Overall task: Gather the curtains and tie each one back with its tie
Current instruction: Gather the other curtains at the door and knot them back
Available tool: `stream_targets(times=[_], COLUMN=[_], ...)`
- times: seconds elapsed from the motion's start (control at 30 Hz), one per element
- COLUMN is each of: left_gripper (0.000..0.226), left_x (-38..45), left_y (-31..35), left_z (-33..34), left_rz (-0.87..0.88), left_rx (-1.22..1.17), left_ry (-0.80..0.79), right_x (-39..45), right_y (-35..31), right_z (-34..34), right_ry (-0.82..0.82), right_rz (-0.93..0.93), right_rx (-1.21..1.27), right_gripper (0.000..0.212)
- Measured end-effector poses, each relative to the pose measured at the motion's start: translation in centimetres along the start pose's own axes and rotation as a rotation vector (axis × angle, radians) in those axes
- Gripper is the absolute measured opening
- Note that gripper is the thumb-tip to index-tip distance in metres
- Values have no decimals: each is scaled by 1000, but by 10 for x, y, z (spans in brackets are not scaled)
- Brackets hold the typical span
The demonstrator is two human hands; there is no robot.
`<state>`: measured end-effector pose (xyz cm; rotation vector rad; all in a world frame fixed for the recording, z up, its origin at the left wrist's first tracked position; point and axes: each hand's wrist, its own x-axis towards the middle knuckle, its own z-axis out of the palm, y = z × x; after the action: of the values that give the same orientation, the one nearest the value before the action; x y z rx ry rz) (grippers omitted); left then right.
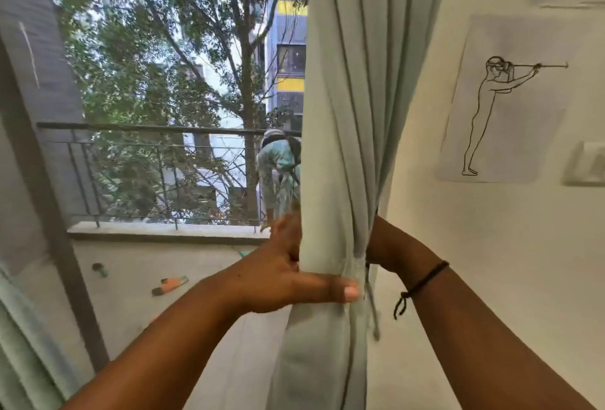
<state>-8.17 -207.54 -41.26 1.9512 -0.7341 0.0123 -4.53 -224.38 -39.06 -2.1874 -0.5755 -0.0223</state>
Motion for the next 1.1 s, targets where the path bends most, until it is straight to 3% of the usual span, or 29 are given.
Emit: stream_targets(times=[0.07, 0.13, 0.23, 0.33, 0.43, 0.53, 0.63, 0.73, 0.83, 0.97, 1.07, 1.1], left_gripper=[75, 55, 36, 49, 56, 72, 83, 76, 71, 54, 18, 20], left_x=[0, 2, 6, 10, 16, 23, 30, 33, 29, 20, 24, 25], left_y=[3, -1, -22, -49, -65, -74, -81, -84, -87, -99, -108, -109], left_z=[-13, -25, -42, -60, -86, -100, -103, -104, -111, -124, -142, -146], left_rz=[-5, 1, 23, -11, -27, -43, -11, 19, 37, -44, -120, -103], left_rx=[111, 222, 255, 241, 432, 760, 872, 877, 781, 351, 343, 366], left_ry=[-47, -73, 19, 122, 200, 180, 151, 179, 107, 101, 163, 170], right_x=[8, 16, 37, 55, 63, 63, 69, 85, 97, 101, 102, 103], right_y=[-6, -10, -7, -1, -15, -38, -49, -46, -40, -37, -33, -32], right_z=[9, 21, 46, 60, 62, 66, 81, 98, 105, 104, 99, 98], right_ry=[2, 13, 18, 143, 317, 260, 217, 417, 583, 673, 696, 699], right_rz=[-20, 41, 87, 139, 237, 205, 148, 201, 225, 274, 372, 400], right_rx=[34, 16, -69, -131, 160, 575, 541, 428, 247, 5, -72, -93], right_gripper=[34, 37, 49, 38, 6, 14, 46, 68, 60, 52, 64, 66])
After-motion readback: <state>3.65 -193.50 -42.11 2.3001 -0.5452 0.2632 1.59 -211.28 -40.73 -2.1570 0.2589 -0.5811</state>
